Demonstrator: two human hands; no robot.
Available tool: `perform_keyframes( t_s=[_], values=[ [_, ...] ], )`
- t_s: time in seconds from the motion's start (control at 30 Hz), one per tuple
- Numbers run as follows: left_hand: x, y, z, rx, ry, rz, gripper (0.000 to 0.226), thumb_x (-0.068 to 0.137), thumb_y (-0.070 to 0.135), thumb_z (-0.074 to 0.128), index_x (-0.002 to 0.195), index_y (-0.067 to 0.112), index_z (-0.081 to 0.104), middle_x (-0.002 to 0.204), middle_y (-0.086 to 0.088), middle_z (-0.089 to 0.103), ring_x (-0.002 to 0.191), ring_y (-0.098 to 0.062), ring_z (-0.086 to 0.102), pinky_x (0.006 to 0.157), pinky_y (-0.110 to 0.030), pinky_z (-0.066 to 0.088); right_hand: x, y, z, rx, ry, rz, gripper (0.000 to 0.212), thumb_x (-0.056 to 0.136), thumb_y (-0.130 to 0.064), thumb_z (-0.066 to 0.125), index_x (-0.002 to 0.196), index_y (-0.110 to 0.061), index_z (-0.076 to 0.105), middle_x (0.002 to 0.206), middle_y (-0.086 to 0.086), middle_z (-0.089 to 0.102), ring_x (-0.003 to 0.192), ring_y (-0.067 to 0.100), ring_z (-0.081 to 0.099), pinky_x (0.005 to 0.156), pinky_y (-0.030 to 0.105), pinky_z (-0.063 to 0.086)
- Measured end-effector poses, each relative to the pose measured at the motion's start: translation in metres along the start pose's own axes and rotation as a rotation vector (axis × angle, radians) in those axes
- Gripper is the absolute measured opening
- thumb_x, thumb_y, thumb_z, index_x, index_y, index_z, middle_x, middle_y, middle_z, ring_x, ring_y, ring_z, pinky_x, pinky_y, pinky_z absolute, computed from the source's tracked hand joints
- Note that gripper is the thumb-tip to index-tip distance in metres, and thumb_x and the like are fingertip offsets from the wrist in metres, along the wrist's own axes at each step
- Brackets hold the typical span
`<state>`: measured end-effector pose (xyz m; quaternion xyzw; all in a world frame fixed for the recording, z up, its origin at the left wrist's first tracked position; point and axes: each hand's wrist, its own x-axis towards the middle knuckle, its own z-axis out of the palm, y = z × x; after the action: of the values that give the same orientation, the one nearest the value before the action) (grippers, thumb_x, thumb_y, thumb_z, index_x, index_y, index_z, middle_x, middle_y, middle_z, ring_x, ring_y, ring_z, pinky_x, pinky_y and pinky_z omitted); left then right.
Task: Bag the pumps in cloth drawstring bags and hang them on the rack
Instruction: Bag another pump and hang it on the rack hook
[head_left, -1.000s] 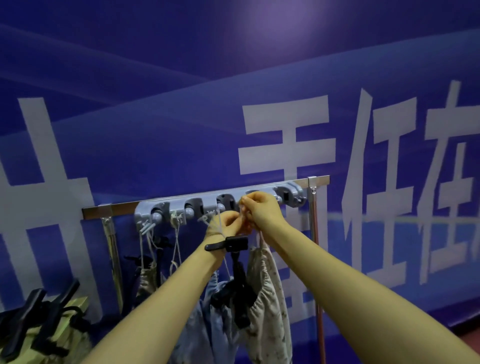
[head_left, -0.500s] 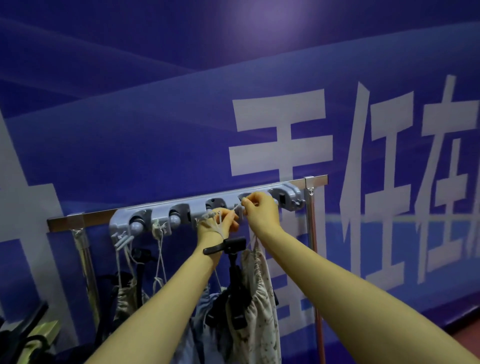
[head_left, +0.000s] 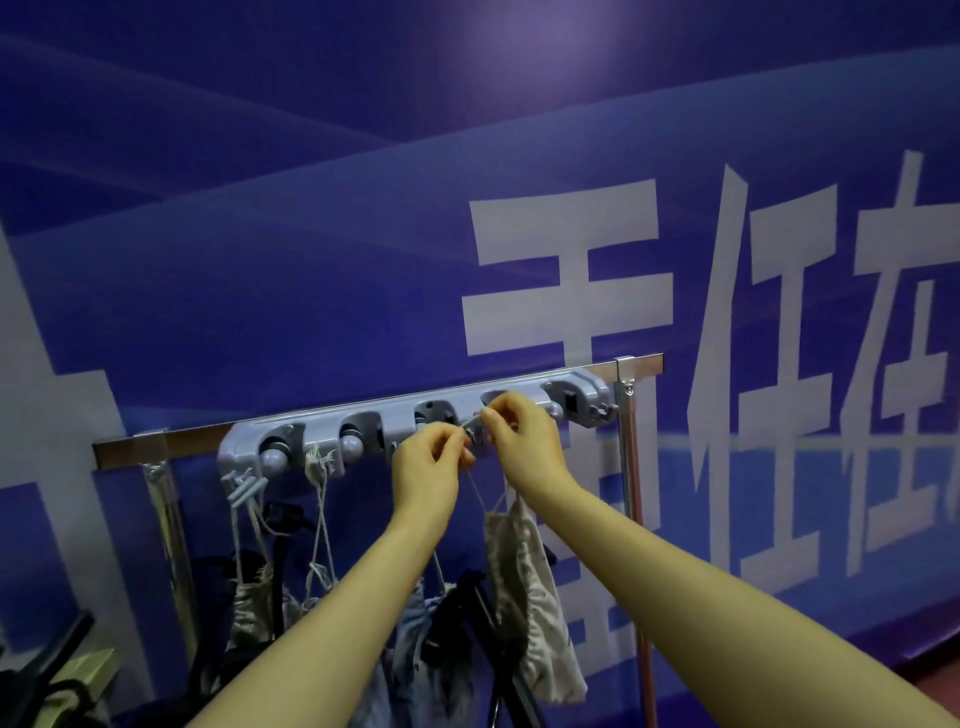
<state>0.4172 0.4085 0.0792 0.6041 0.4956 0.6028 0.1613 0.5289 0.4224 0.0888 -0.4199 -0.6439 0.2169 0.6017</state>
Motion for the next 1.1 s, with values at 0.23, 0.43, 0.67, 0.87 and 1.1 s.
perform_keyframes(
  t_s=[0.23, 0.43, 0.67, 0.87, 1.1],
  values=[
    [0.013, 0.015, 0.021, -0.021, 0.142, -0.167, 0.021, 0.094, 0.014, 0.05, 0.081, 0.008, 0.065, 0.068, 0.001, 0.064, 0.068, -0.015, 0.061, 0.055, -0.02, 0.044, 0.011, -0.002, 0.008, -0.098, 0.084, 0.07, 0.014, 0.098, -0.019, 0.047, 0.097, -0.011, 0.059, 0.074, -0.005, 0.055, 0.068, 0.004, 0.054, 0.057, 0.016, 0.042],
    [0.012, 0.014, 0.021, 0.042, 0.056, -0.22, 0.016, 0.094, 0.006, 0.046, 0.085, 0.013, 0.057, 0.073, -0.002, 0.062, 0.073, -0.02, 0.062, 0.058, -0.023, 0.048, -0.002, 0.013, 0.011, -0.269, -0.035, 0.136, 0.018, 0.096, -0.017, 0.046, 0.079, -0.013, 0.052, 0.074, 0.007, 0.06, 0.07, 0.027, 0.061, 0.068, 0.044, 0.054],
    [0.011, 0.029, -0.003, 0.297, -0.099, -0.237, 0.025, 0.082, 0.008, 0.048, 0.059, 0.016, 0.055, 0.065, -0.011, 0.059, 0.056, -0.027, 0.05, 0.05, -0.034, 0.04, -0.017, -0.017, 0.015, -0.434, 0.125, -0.003, 0.013, 0.095, -0.02, 0.045, 0.098, -0.01, 0.053, 0.099, 0.01, 0.06, 0.088, 0.03, 0.059, 0.071, 0.046, 0.049],
    [-0.012, 0.047, -0.058, 0.143, -0.143, -0.228, 0.029, 0.081, 0.005, 0.047, 0.055, 0.017, 0.049, 0.067, -0.013, 0.055, 0.067, -0.025, 0.052, 0.066, -0.038, 0.047, -0.035, -0.064, 0.035, -0.343, 0.089, -0.088, 0.019, 0.097, -0.02, 0.043, 0.1, -0.006, 0.055, 0.104, 0.013, 0.058, 0.089, 0.03, 0.056, 0.071, 0.039, 0.042],
    [-0.082, 0.017, -0.218, 0.18, 0.07, -0.38, 0.025, 0.089, 0.006, 0.049, 0.066, 0.017, 0.052, 0.065, -0.003, 0.06, 0.053, -0.012, 0.055, 0.049, -0.021, 0.041, -0.111, -0.117, 0.136, -0.105, -0.165, -0.121, 0.017, 0.094, -0.017, 0.047, 0.091, -0.004, 0.059, 0.095, 0.019, 0.067, 0.09, 0.034, 0.06, 0.074, 0.04, 0.043]
  ],
)
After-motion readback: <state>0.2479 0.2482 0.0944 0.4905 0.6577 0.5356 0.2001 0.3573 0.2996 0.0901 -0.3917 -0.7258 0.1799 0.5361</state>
